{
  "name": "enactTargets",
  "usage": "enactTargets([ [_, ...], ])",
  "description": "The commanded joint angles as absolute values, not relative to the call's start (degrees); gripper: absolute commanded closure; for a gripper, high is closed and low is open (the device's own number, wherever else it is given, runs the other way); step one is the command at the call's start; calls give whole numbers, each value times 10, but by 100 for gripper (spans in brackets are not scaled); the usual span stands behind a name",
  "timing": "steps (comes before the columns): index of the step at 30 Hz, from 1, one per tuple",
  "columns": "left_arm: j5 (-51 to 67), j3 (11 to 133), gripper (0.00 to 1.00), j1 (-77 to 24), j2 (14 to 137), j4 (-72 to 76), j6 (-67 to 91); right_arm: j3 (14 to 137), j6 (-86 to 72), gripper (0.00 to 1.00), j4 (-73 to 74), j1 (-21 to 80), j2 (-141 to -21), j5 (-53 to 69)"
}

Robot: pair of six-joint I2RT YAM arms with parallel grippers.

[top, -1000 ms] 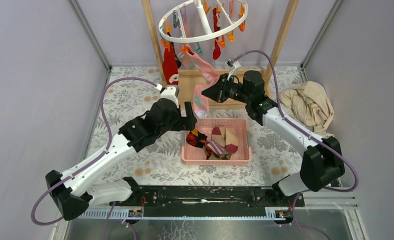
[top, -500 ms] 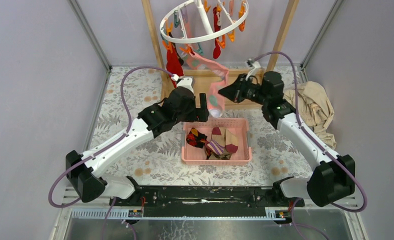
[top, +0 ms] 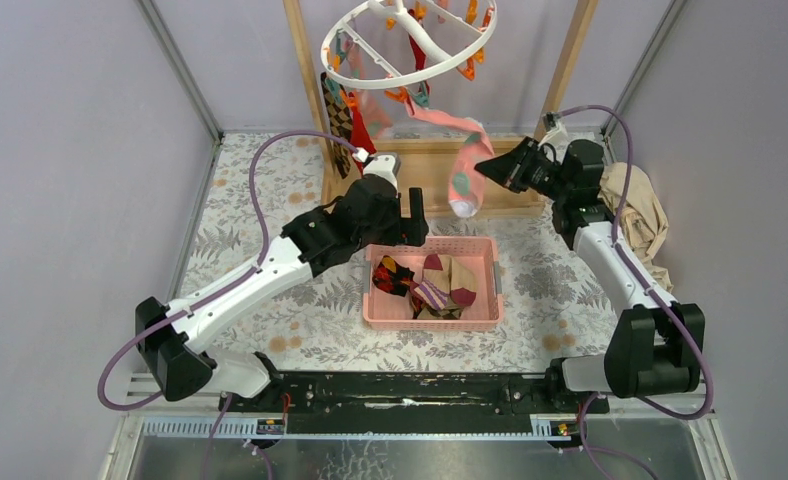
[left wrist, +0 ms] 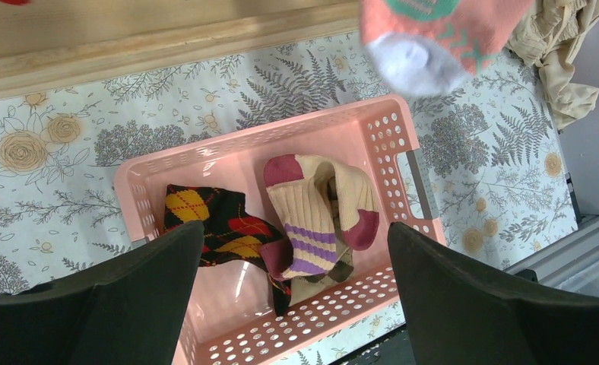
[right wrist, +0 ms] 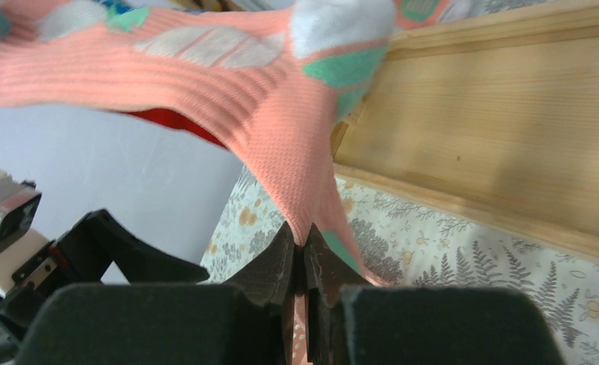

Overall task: Remove the socks clipped to the hanger
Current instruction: Remove the sock from the hanger.

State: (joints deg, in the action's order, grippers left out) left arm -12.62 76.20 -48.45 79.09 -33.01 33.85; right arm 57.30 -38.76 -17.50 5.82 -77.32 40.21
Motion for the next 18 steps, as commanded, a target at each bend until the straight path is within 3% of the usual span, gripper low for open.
enactTargets([
  [1,-136,767,2,-489,772,-311,344,606,-420,97,-222,22,-780,423],
  [18,-134,785,1,-496,778,-312,339,673,-507,98,-309,-49,-880,455],
])
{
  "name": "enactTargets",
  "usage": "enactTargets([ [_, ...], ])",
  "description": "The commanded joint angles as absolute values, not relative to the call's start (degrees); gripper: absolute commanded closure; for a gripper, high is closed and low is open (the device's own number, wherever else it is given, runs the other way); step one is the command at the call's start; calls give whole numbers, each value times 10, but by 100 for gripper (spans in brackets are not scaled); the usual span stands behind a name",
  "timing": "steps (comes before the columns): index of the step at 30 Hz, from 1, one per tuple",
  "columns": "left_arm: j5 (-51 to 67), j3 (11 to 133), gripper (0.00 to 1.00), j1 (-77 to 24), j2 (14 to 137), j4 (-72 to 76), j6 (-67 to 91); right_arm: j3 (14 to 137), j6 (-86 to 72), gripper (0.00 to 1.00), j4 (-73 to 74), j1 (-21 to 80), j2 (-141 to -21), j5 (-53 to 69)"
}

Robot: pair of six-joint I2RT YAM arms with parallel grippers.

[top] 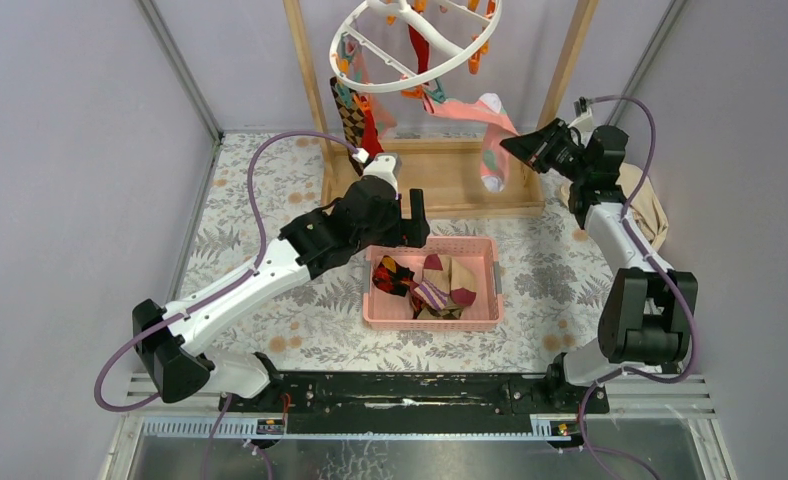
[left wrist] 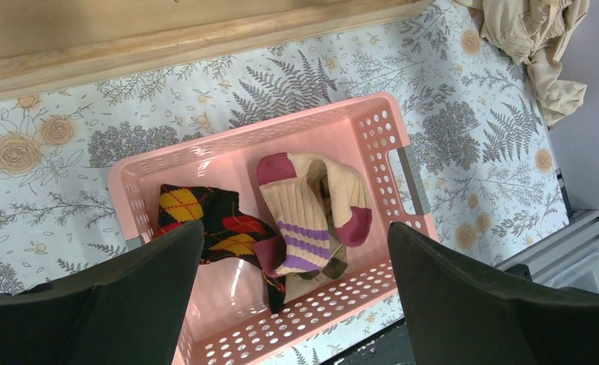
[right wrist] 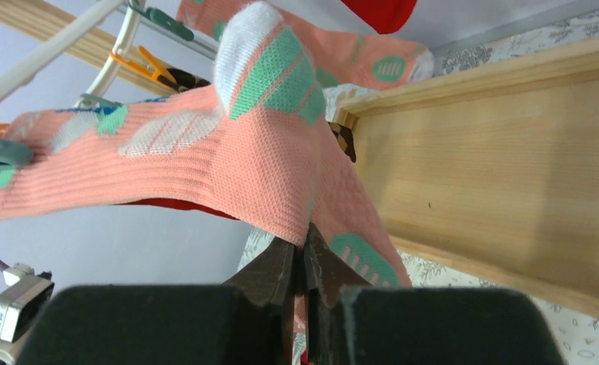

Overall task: Remove the socks clipped to the hanger
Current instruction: Remove the sock from the hanger.

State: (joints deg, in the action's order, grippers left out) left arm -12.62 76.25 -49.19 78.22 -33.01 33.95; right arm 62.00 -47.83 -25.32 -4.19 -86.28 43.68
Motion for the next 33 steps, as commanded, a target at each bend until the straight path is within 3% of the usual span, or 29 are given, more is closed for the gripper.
enactTargets([
  [1,-135,785,2,-496,778,-313,339,683,-510,98,-313,-49,-889,457],
  [13,-147,783,1,-496,778,-315,329,693,-546,98,-353,-48,-934,474],
  [23,-214,856,3,-482,768,-392,275,554,-472,99,-280,44,-814,452],
  [33,-226,904,4,-423,769,-417,250,586,-421,99,-182,120,-714,449],
])
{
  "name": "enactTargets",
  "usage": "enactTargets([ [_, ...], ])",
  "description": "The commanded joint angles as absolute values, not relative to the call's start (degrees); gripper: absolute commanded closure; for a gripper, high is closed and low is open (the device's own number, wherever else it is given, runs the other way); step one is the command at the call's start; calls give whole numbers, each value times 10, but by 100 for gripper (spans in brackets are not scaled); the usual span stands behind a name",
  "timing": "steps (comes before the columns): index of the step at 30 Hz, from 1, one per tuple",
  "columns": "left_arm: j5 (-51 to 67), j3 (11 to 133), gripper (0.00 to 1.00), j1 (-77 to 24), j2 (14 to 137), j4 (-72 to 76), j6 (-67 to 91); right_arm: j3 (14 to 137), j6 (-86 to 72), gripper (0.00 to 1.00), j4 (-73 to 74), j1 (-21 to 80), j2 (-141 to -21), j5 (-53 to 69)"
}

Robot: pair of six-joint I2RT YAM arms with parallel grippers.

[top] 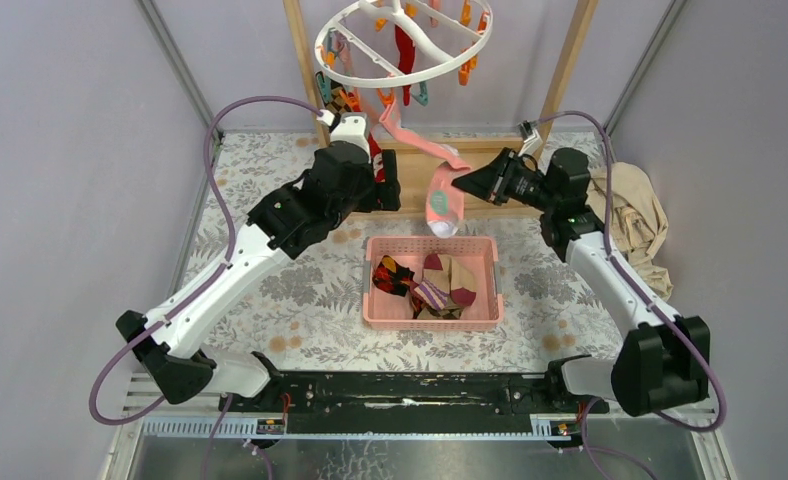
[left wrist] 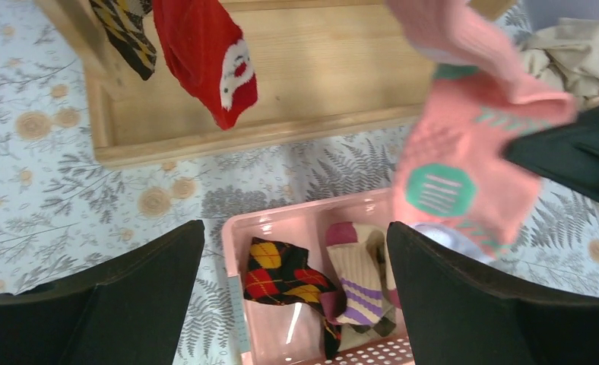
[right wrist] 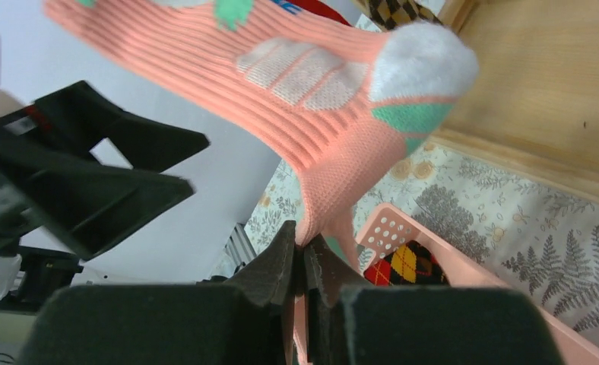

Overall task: Remove the socks clipped to the hanger
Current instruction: Remove the sock from the hanger.

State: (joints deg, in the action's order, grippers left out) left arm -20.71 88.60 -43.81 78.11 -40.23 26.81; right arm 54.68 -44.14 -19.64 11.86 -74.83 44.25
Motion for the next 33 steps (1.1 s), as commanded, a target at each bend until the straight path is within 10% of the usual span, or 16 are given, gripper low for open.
enactTargets([
  [1,-225,904,3,-422,766,-417,252,592,-426,99,-184,122,-711,455],
  [33,-175,735,2,-369,678,-242,265,558,-469,100,-247,145,-736,474],
])
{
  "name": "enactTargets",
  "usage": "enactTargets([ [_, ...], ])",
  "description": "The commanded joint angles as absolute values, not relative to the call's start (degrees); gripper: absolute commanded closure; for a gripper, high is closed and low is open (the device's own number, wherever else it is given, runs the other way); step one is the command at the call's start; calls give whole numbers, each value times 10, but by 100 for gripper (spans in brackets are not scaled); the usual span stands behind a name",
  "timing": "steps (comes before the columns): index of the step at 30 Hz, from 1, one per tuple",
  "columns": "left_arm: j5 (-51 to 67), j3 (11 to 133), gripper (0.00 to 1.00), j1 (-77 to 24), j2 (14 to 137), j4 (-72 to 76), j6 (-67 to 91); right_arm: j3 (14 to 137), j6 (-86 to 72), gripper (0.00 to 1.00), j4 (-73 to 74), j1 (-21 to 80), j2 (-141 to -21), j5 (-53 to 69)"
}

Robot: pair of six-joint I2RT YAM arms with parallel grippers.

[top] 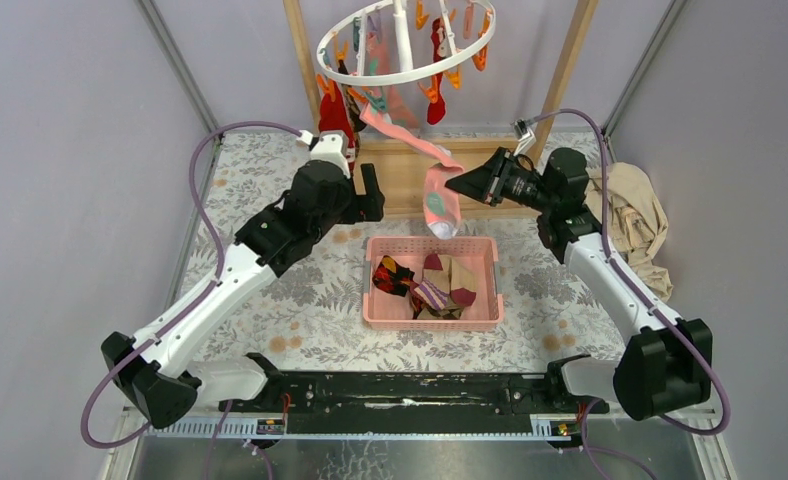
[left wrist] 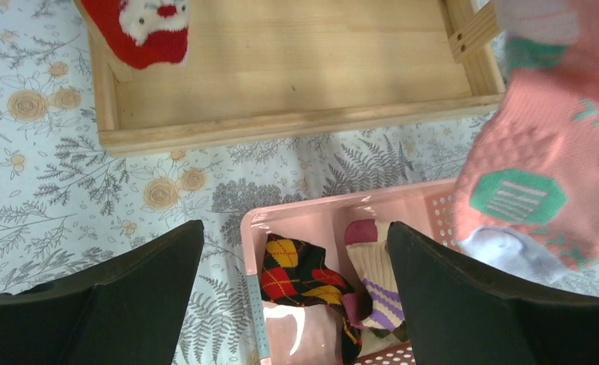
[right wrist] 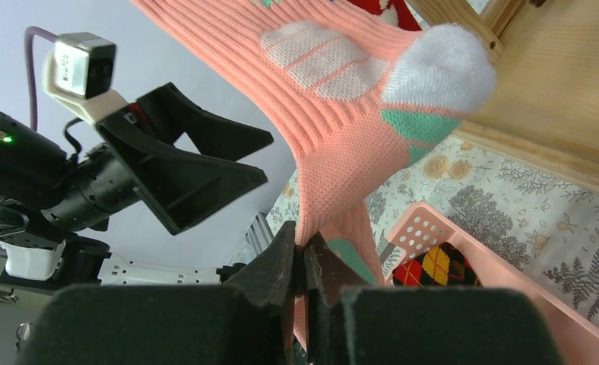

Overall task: Remove the socks clipped to the hanger
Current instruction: Remove the sock from the hanger.

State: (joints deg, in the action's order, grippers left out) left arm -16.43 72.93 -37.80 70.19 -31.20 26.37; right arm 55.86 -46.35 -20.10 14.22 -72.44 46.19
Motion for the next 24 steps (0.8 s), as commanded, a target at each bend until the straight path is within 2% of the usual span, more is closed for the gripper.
enactTargets([
  [1,-178,739,1,-363,675,-238,265,557,-473,100,-255,146,-743,475],
  [11,-177,812,1,-338,680,-238,270,571,-444,100,-258,199,-805,448],
  [24,-119,886,1,-329,728,-187,286,604,-421,100,-239,240,-845,417],
])
